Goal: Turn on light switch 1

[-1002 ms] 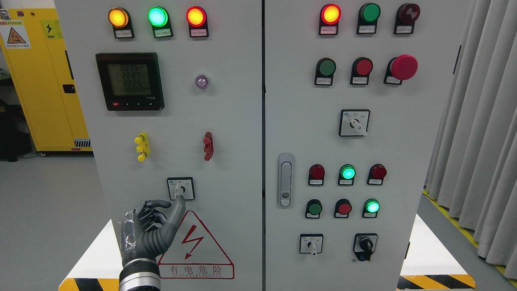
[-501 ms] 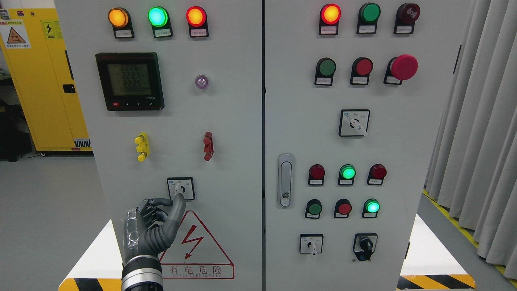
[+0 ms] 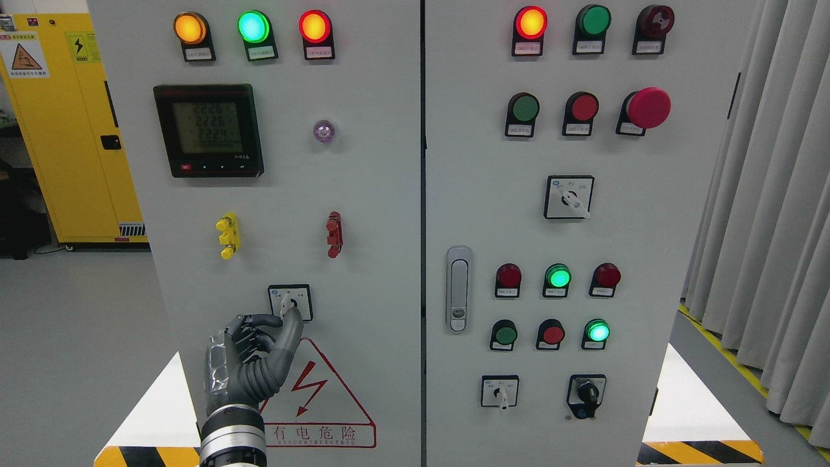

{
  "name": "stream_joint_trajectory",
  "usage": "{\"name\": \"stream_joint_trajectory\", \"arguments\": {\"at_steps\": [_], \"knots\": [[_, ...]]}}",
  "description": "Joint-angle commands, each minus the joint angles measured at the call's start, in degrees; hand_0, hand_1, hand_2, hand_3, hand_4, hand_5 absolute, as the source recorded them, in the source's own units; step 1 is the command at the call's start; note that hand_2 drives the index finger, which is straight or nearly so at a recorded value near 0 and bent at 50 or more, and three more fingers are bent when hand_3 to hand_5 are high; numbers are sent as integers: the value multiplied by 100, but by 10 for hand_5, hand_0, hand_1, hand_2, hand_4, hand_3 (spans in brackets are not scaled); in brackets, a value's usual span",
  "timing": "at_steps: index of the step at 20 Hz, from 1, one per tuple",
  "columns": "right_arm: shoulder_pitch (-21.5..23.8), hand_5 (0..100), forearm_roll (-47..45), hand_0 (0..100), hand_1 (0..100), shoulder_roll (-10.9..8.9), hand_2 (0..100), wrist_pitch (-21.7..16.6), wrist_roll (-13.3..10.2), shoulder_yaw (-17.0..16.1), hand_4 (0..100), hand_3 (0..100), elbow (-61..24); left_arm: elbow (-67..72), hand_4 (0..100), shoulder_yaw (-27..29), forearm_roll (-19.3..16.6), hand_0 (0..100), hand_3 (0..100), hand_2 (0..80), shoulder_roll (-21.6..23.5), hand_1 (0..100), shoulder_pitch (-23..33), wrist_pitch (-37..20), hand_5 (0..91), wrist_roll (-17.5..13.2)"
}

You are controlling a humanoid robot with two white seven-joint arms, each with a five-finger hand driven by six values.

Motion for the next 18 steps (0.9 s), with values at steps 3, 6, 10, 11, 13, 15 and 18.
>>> {"name": "stream_joint_trajectory", "arguments": {"at_steps": [3,6,10,11,13,15,18], "knots": [[0,0,0,0,500,0,40,-4,5,0,0,0,0,56,811,-20,-11,269,937,587,-7,685,-37,2,816,-2],[0,0,0,0,500,0,40,-4,5,0,0,0,0,56,811,-20,-20,265,937,588,-7,678,-37,2,816,-2],[0,0,0,0,500,0,40,-4,5,0,0,0,0,65,811,-20,-20,259,937,589,-16,671,-64,19,817,-2],[0,0,0,0,500,0,40,-4,5,0,0,0,0,65,812,-20,-20,260,937,589,-16,671,-81,45,817,-2],[0,0,0,0,500,0,40,-4,5,0,0,0,0,65,812,-20,-20,260,937,589,-16,671,-107,107,817,-2],[0,0,0,0,500,0,40,-4,-4,0,0,0,0,74,813,-20,-20,262,937,590,-16,670,-116,125,818,-2],[0,0,0,0,500,0,40,-4,-4,0,0,0,0,92,813,-20,-20,263,937,591,-16,670,-134,142,818,-2]]}}
